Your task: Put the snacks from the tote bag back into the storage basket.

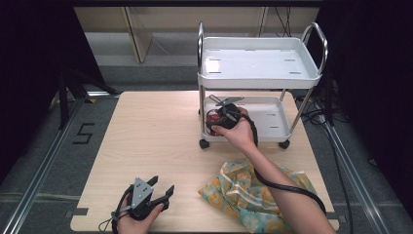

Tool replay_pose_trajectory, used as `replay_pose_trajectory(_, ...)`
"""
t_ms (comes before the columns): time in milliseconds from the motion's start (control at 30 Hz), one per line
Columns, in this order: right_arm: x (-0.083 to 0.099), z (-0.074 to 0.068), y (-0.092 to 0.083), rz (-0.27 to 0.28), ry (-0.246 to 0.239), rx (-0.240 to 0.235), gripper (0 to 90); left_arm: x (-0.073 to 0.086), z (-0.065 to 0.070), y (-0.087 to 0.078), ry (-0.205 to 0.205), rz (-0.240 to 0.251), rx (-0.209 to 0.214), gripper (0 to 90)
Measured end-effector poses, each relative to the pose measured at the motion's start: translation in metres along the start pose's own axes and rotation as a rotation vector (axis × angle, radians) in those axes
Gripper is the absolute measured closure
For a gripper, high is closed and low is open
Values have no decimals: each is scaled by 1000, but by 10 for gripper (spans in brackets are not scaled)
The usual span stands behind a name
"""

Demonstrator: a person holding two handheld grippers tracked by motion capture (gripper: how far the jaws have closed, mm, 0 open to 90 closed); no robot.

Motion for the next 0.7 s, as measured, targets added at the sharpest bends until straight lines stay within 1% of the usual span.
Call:
replay_pose_trajectory(100, 1, 0, 1, -4, -1, -3, 264, 0, 0, 0, 0, 0, -2, 342)
replay_pose_trajectory(133, 1, 1, 1, -8, -3, 17, 263, 0, 0, 0, -1, 0, -2, 341)
replay_pose_trajectory(200, 2, 1, 2, -13, -1, 22, 263, 0, 0, 0, -1, 1, -2, 342)
replay_pose_trajectory(233, 3, 2, 3, -12, -3, 11, 263, 0, 0, 0, -8, 1, 2, 342)
replay_pose_trajectory(333, 3, 1, 5, -10, -1, 3, 263, 0, 0, 0, -2, 1, -2, 342)
replay_pose_trajectory(700, 4, 1, 8, -18, 1, 5, 263, 0, 0, 0, 0, 0, -1, 342)
Point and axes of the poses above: each handheld gripper's, and its own axes: y roughly forward along the jaws, x roughly out of its underside, z roughly to its right, the point moved 7 cm from there along y, roughly forward along the jaws, and after that the axes turned 5 degrees about -y, right-handed, at the moved point
